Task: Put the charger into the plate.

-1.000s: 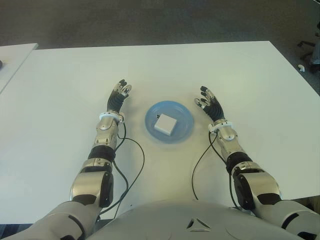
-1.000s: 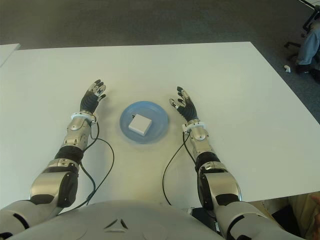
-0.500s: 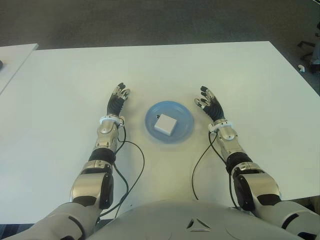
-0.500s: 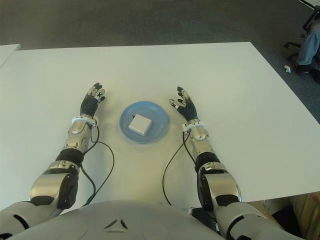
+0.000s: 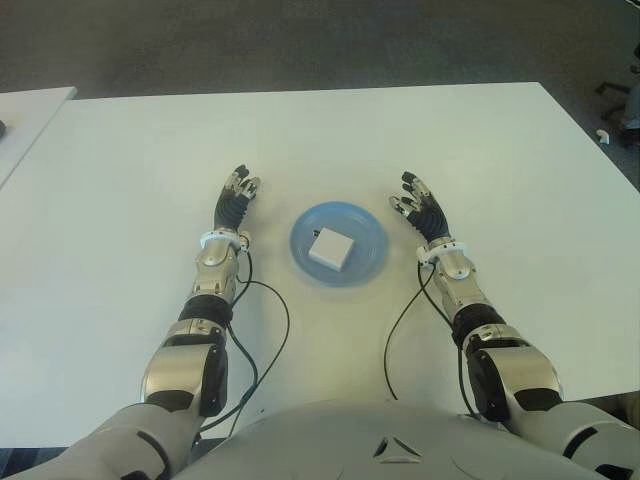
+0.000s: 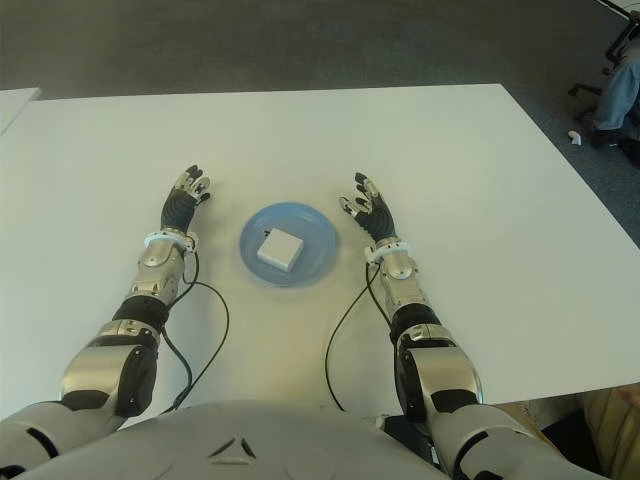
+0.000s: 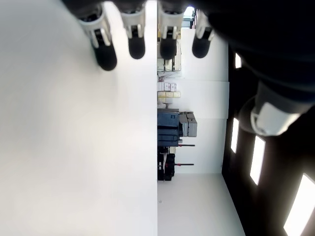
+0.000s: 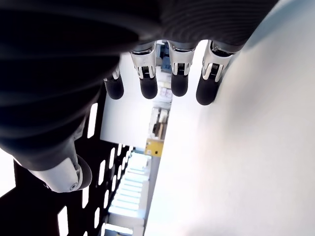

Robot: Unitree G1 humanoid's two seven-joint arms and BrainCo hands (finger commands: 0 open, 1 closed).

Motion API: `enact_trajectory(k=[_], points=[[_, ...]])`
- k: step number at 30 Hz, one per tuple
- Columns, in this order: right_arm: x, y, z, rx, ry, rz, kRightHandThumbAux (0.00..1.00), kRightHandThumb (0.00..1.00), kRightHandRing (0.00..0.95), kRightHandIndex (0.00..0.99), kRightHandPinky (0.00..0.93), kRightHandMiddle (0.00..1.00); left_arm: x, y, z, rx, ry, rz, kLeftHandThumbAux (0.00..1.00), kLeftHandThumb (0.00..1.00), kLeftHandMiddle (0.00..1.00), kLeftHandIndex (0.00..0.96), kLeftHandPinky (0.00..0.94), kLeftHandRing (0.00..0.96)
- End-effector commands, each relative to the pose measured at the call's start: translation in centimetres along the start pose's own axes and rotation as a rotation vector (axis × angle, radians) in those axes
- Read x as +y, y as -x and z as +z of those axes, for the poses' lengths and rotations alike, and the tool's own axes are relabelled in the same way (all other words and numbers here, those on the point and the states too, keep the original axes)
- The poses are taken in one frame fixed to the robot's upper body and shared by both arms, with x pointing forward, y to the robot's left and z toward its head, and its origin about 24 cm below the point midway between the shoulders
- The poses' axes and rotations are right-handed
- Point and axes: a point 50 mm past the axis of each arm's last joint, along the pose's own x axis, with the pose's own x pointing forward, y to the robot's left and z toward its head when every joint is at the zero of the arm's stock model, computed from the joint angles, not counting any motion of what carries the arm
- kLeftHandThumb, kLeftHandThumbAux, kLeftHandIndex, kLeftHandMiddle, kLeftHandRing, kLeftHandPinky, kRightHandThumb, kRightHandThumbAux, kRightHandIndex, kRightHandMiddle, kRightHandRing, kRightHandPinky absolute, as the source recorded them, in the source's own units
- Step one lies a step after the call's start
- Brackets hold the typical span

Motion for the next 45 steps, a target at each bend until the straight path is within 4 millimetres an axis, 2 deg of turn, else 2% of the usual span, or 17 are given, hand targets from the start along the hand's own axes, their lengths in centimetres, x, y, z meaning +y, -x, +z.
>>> enact_trajectory(k=[1,16,45], points=[[0.79,0.97,-1.83,0.103,-0.019,0.013,0.647,0.078,0.005,0.0,0.013,0.014,-0.1,0.76,-2.1,0.116,-0.014,0.015,0.49,0.103,0.0,0.0,0.0,0.0],[0.93,0.62,-2.29,0.191,-0.041,0.0,0.652,0.066,0.0,0.0,0.01,0.0,-0.22,0.78,-2.17,0.133,-0.065,0.004,0.466,0.18,0.0,0.0,0.0,0.0],[0.82,0.31,-2.42,0.252,-0.112,-0.019,0.655,0.046,0.0,0.0,0.009,0.0,-0.68,1.0,-2.15,0.12,-0.093,-0.015,0.474,0.215,0.0,0.0,0.0,0.0]])
